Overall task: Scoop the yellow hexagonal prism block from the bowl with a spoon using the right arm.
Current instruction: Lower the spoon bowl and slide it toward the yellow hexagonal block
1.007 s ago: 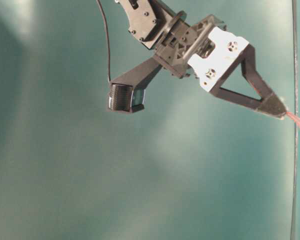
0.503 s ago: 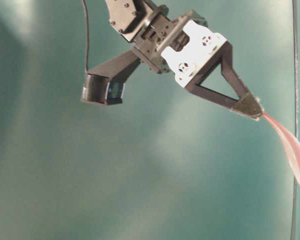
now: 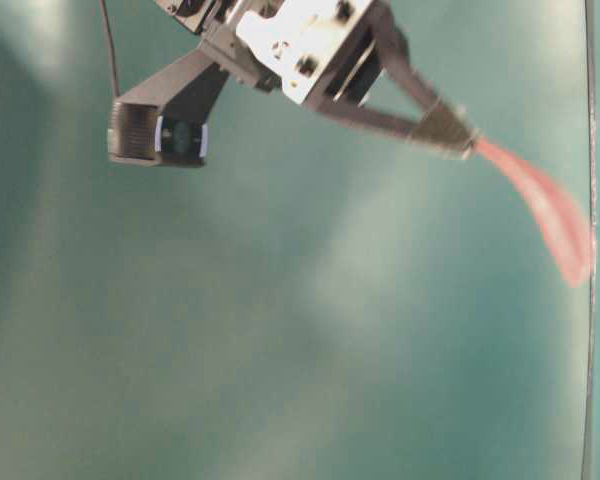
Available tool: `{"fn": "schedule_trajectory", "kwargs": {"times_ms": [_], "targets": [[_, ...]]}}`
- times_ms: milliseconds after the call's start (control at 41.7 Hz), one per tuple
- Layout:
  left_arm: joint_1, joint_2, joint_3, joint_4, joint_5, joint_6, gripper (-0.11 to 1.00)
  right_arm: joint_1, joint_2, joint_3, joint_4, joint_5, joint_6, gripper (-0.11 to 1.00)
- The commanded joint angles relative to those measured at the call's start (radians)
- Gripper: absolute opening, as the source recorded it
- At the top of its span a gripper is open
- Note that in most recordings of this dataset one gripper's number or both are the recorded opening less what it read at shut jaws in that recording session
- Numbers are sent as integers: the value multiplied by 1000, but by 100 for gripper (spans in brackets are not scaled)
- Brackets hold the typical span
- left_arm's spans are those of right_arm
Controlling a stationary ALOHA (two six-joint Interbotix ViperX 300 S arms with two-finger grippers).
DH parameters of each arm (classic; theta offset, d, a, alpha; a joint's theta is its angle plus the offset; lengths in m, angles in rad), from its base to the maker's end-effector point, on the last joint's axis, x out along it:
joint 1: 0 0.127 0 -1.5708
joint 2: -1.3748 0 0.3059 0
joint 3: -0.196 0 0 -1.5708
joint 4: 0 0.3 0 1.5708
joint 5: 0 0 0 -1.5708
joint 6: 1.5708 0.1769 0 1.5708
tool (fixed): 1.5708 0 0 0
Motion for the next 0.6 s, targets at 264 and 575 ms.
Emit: {"fn": "schedule_trajectory", "kwargs": {"times_ms": [264,575], "targets": [[3,9,-25,3,-5,-2,1,-15,23,-54,-15,97,57,23],[2,11,-25,3,-5,-2,1,-18,103,-54,-57,97,101,23]]}}
